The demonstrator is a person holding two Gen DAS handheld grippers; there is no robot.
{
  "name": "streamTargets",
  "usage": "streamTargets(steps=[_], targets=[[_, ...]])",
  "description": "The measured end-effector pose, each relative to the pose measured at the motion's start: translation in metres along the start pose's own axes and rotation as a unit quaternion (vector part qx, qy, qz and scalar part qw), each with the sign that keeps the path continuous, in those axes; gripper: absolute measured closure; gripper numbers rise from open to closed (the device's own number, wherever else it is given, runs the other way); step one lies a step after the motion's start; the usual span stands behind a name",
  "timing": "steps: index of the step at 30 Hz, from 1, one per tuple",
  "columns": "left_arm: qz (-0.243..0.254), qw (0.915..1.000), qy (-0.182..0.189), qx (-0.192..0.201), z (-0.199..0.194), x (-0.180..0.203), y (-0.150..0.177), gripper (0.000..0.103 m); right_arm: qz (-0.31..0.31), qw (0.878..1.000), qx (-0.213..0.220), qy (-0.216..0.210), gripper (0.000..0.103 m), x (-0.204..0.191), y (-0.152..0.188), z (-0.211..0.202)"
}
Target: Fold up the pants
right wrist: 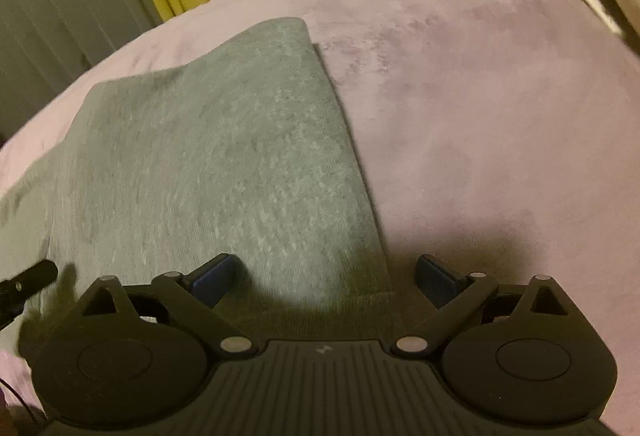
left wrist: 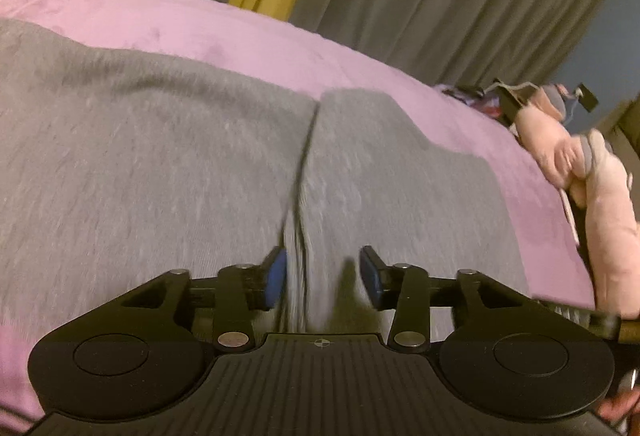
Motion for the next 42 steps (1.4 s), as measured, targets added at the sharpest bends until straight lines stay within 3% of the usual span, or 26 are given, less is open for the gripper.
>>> streamTargets(steps=[4, 10, 11, 12, 13, 14, 15, 17, 20, 22, 24, 26, 28, 31, 33, 36, 37, 39, 41, 42], targets=[[-0.045, 0.9984, 0.027, -0.02, 0.026, -0.009, -0.017, 0.044, 0.008, 1.0, 0.003, -0.005, 0.004, 0.003, 0.001, 0.002], [-0.124, 0.9858, 0.077, -0.083, 0.071, -0.009, -0.036, 0.046, 0.013, 1.0, 0.004, -0.009, 0.004, -0.001, 0.005, 0.002], [-0.136, 0.9832, 0.083, -0.089, 0.076, -0.009, -0.039, 0.048, 0.015, 1.0, 0.005, -0.011, 0.004, 0.0, 0.005, 0.002], [-0.152, 0.9801, 0.091, -0.09, 0.077, -0.008, -0.042, 0.061, 0.016, 1.0, 0.005, -0.012, 0.004, 0.0, 0.006, 0.002], [-0.16, 0.9786, 0.101, -0.081, 0.075, -0.006, -0.047, 0.079, 0.018, 1.0, 0.006, -0.013, 0.004, 0.001, 0.005, 0.002], [-0.157, 0.9796, 0.11, -0.061, 0.068, -0.003, -0.053, 0.08, 0.021, 1.0, 0.007, -0.016, 0.004, 0.001, 0.005, 0.001], [-0.147, 0.9821, 0.113, -0.032, 0.059, 0.001, -0.059, 0.087, 0.023, 1.0, 0.008, -0.018, 0.004, 0.002, 0.006, 0.0], [-0.123, 0.9844, 0.122, 0.028, 0.036, 0.009, -0.069, 0.089, 0.032, 0.999, 0.011, -0.025, 0.004, 0.004, 0.006, 0.0], [-0.084, 0.9832, 0.142, 0.078, 0.006, 0.022, -0.068, 0.089, 0.041, 0.999, 0.013, -0.032, 0.004, 0.006, 0.006, -0.001], [-0.032, 0.9899, 0.099, 0.096, -0.005, 0.025, -0.06, 0.085, 0.044, 0.998, 0.014, -0.034, 0.004, 0.007, 0.006, -0.002], [-0.004, 0.9949, 0.005, 0.101, -0.004, 0.013, -0.053, 0.078, 0.045, 0.998, 0.013, -0.035, 0.004, 0.007, 0.007, -0.002], [0.007, 0.9939, -0.061, 0.092, -0.003, -0.003, -0.047, 0.075, 0.043, 0.998, 0.012, -0.034, 0.004, 0.008, 0.007, -0.003], [0.006, 0.995, -0.068, 0.073, -0.003, -0.011, -0.041, 0.067, 0.04, 0.999, 0.012, -0.033, 0.004, 0.008, 0.007, -0.003], [-0.001, 0.9969, -0.051, 0.06, -0.009, -0.009, -0.03, 0.052, 0.036, 0.999, 0.01, -0.029, 0.004, 0.007, 0.007, -0.002], [0.003, 0.9978, -0.037, 0.056, -0.013, 0.0, -0.023, 0.051, 0.032, 0.999, 0.009, -0.026, 0.004, 0.006, 0.008, -0.002], [0.016, 0.9988, -0.014, 0.045, -0.008, 0.017, -0.016, 0.036, 0.029, 0.999, 0.009, -0.023, 0.004, 0.005, 0.008, -0.001], [0.029, 0.9989, -0.014, 0.035, -0.003, 0.021, -0.011, 0.036, 0.029, 0.999, 0.009, -0.022, 0.004, 0.005, 0.008, -0.001], [0.054, 0.9978, -0.036, 0.01, 0.005, 0.018, 0.002, 0.037, 0.028, 0.999, 0.009, -0.022, 0.004, 0.005, 0.008, 0.0], [0.069, 0.9934, -0.089, -0.026, 0.019, 0.009, 0.014, 0.039, 0.03, 0.999, 0.009, -0.024, 0.004, 0.005, 0.008, -0.001], [0.069, 0.9931, -0.092, -0.023, 0.02, 0.007, 0.015, 0.038, 0.031, 0.999, 0.009, -0.025, 0.004, 0.006, 0.007, -0.001]])
Point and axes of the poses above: each gripper's, at about its wrist camera, not at the fingertips, and z roughly the way its jaws point, x to its right, y to its underside, the point moved 7 cm from there along z, roughly the way its jaws point
